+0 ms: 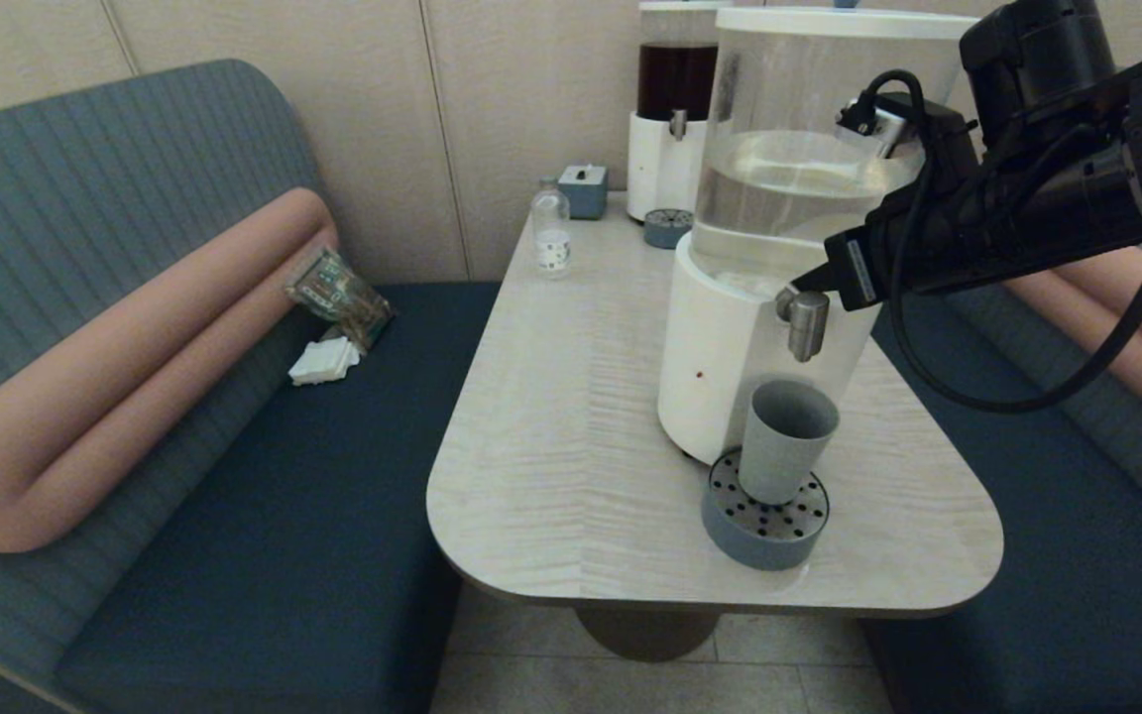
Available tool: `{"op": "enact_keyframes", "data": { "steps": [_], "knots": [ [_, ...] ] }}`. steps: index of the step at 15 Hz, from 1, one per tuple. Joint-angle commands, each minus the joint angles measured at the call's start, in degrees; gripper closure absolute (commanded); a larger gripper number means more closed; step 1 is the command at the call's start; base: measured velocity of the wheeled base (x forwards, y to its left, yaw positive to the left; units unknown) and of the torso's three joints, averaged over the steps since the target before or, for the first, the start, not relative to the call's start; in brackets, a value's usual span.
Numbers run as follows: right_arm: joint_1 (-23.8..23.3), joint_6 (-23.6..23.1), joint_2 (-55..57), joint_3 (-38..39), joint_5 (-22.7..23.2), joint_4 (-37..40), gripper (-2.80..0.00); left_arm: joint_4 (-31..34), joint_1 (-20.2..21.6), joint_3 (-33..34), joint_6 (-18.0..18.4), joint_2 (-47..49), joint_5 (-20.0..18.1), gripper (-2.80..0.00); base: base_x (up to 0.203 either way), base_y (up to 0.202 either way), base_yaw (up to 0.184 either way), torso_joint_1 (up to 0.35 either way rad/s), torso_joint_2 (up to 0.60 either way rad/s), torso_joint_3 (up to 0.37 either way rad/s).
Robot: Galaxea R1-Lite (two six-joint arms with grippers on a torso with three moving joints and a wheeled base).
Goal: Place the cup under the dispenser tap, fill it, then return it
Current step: Turn on the faucet
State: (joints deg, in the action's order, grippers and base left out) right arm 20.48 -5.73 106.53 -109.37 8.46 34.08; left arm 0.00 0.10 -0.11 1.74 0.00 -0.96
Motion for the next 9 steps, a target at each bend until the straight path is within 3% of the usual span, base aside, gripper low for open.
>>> {"op": "enact_keyframes", "data": {
  "steps": [1, 9],
  "knots": [
    [0.09, -0.07, 0.17, -0.31, 0.15, 0.1, 0.0, 0.0, -0.01, 0.02, 0.01, 0.05, 0.0, 0.0, 0.0, 0.0, 0.0, 0.0, 0.0, 0.0],
    [0.79, -1.04, 0.17, -0.67, 1.38, 0.19, 0.0, 0.0, -0.01, 0.02, 0.1, 0.0, 0.0, 0.0, 0.0, 0.0, 0.0, 0.0, 0.0, 0.0]
  ]
}}
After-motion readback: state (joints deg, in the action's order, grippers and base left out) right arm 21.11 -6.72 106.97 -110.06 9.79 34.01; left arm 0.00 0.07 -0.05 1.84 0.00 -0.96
